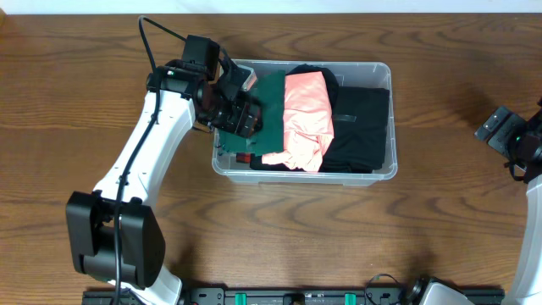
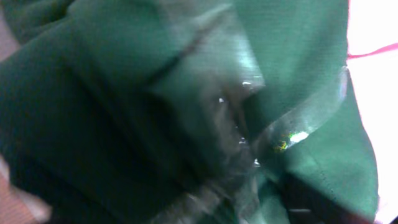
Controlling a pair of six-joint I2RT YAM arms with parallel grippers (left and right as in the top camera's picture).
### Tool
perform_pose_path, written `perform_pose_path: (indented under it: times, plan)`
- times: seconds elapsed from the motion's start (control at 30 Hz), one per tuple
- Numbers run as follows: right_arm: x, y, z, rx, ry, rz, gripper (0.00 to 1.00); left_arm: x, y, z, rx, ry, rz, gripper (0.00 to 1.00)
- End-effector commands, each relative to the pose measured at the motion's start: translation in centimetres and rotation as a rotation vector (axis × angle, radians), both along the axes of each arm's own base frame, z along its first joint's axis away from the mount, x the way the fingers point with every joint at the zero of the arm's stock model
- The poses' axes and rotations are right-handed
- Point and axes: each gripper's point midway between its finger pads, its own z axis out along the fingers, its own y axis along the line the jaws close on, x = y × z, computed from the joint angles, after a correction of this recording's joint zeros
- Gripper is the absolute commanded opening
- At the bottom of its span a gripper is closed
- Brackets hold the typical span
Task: Pack container
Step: 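Carry the green cloth right and place it in the bin's left side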
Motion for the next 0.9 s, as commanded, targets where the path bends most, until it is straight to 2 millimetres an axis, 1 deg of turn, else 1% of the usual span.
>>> perform_pose_path:
  times: [0.0, 0.1, 0.17, 0.23, 0.27, 0.3, 0.33, 0.37, 0.4, 0.43, 0.5, 0.53, 0.63, 0.77, 0.87]
  plan:
    - [0.0, 0.1, -0.1, 0.000, 0.004, 0.009, 0.99, 1.0, 0.8, 4.3, 0.010, -0.112, 0.024, 0.98]
    - [0.0, 0.1, -0.1, 0.000, 0.004, 0.009, 0.99, 1.9, 2.6, 7.6, 0.073, -0.220, 0.092, 0.98]
    - [0.0, 0.1, -0.1, 0.000, 0.004, 0.009, 0.99, 2.4, 3.4, 10.0, 0.101, -0.311, 0.125, 0.98]
    - [0.0, 0.1, -0.1, 0.000, 0.004, 0.009, 0.99, 2.8, 3.5, 11.9, 0.089, -0.390, 0.135, 0.99]
    - [0.0, 0.1, -0.1, 0.000, 0.004, 0.009, 0.99, 3.0, 3.3, 12.6, 0.078, -0.418, 0.135, 0.86]
    - [0.0, 0.1, -0.1, 0.001, 0.004, 0.009, 0.99, 3.3, 3.1, 13.1, 0.071, -0.443, 0.133, 0.65]
    - [0.0, 0.1, -0.1, 0.001, 0.004, 0.009, 0.99, 3.6, 2.8, 13.5, 0.063, -0.465, 0.130, 0.48]
    - [0.0, 0.1, -0.1, 0.001, 0.005, 0.009, 0.99, 4.0, 2.5, 13.7, 0.057, -0.479, 0.127, 0.34]
    - [0.0, 0.1, -0.1, 0.001, 0.005, 0.009, 0.99, 4.3, 2.1, 13.6, 0.050, -0.488, 0.124, 0.28]
    - [0.0, 0.1, -0.1, 0.001, 0.005, 0.009, 0.99, 4.8, 1.5, 13.3, 0.042, -0.489, 0.124, 0.25]
    - [0.0, 0.1, -0.1, 0.001, 0.005, 0.009, 0.99, 5.6, 0.5, 12.3, 0.037, -0.486, 0.108, 0.24]
    - [0.0, 0.1, -0.1, 0.001, 0.005, 0.009, 0.99, 5.9, -0.1, 11.5, 0.038, -0.474, 0.096, 0.24]
    - [0.0, 0.1, -0.1, 0.001, 0.005, 0.009, 0.99, 6.5, -1.8, 7.9, 0.049, -0.392, 0.075, 0.24]
    - [0.0, 0.1, -0.1, 0.001, 0.005, 0.009, 0.99, 6.6, -3.6, 0.9, 0.090, -0.222, 0.053, 0.24]
    - [0.0, 0.1, -0.1, 0.001, 0.005, 0.010, 0.99, 5.8, -4.1, -3.5, 0.129, -0.109, 0.035, 0.24]
